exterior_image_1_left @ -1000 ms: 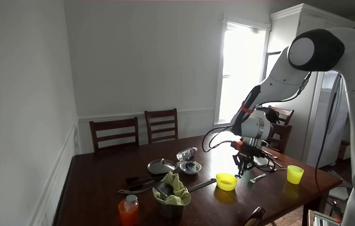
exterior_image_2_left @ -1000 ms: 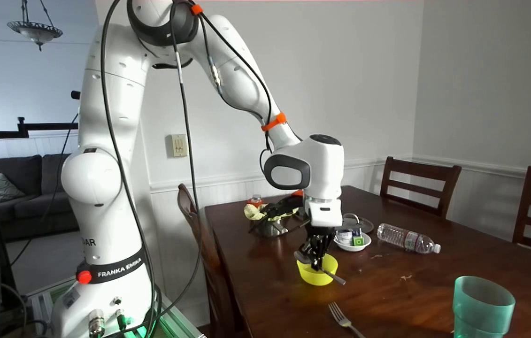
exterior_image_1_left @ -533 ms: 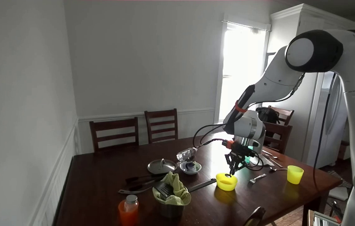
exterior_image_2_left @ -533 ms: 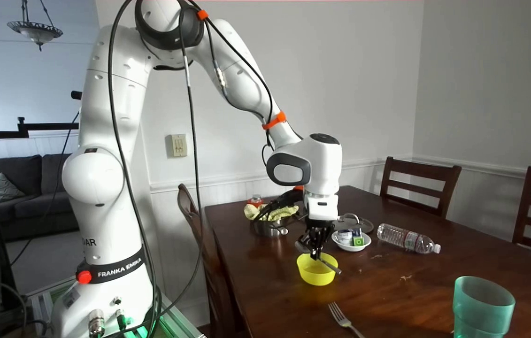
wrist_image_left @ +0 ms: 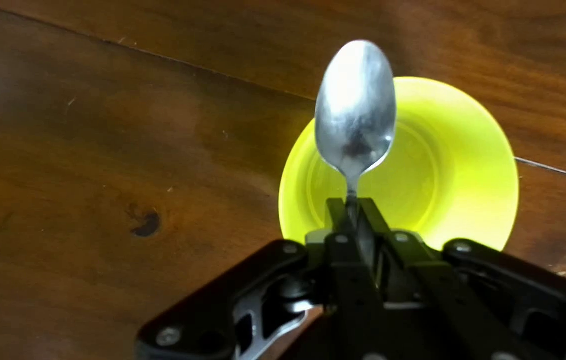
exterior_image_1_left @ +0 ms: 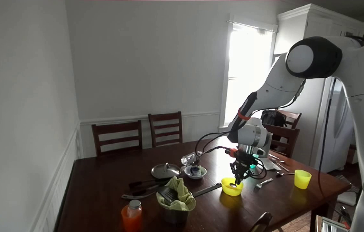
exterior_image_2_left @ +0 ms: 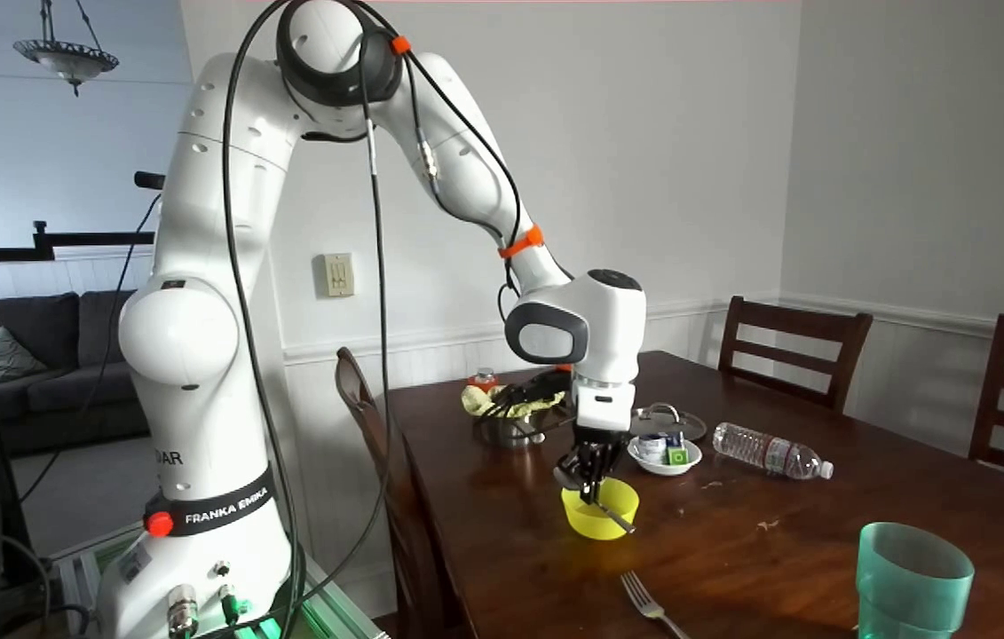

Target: Put the silver spoon and fork on top of the yellow bowl

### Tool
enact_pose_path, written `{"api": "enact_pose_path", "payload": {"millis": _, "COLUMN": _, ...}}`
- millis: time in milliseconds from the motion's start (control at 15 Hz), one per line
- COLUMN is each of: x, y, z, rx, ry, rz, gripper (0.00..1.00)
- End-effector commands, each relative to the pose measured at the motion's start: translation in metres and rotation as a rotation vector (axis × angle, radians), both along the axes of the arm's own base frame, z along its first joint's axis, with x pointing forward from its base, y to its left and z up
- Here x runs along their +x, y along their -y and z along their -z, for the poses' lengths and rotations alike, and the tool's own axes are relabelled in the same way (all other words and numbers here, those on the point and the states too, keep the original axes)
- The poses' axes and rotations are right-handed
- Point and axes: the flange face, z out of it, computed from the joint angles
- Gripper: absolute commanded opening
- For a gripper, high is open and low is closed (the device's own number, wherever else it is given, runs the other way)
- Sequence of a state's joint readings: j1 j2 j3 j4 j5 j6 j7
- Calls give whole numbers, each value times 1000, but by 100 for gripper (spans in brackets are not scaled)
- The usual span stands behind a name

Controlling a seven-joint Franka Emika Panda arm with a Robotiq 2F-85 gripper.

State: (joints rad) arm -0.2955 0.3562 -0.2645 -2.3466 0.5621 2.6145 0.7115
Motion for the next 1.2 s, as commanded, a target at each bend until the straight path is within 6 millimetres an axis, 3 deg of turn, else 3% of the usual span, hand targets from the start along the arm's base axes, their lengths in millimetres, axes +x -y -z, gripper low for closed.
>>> {"api": "enact_pose_path", "payload": {"millis": 0, "x": 9, "y": -4, "z": 3, "rx": 18, "ry": -1, "rz": 30, "gripper": 2}}
{"api": "enact_pose_path", "payload": {"millis": 1000, "x": 23, "y": -12, "z": 11, "rx": -15, "ry": -13, "rz": 32, "gripper": 2}}
{"api": "enact_pose_path", "payload": {"millis": 1133, "x": 24, "y": -12, "z": 12, "rx": -18, "ry": -17, "rz": 31, "gripper": 15}}
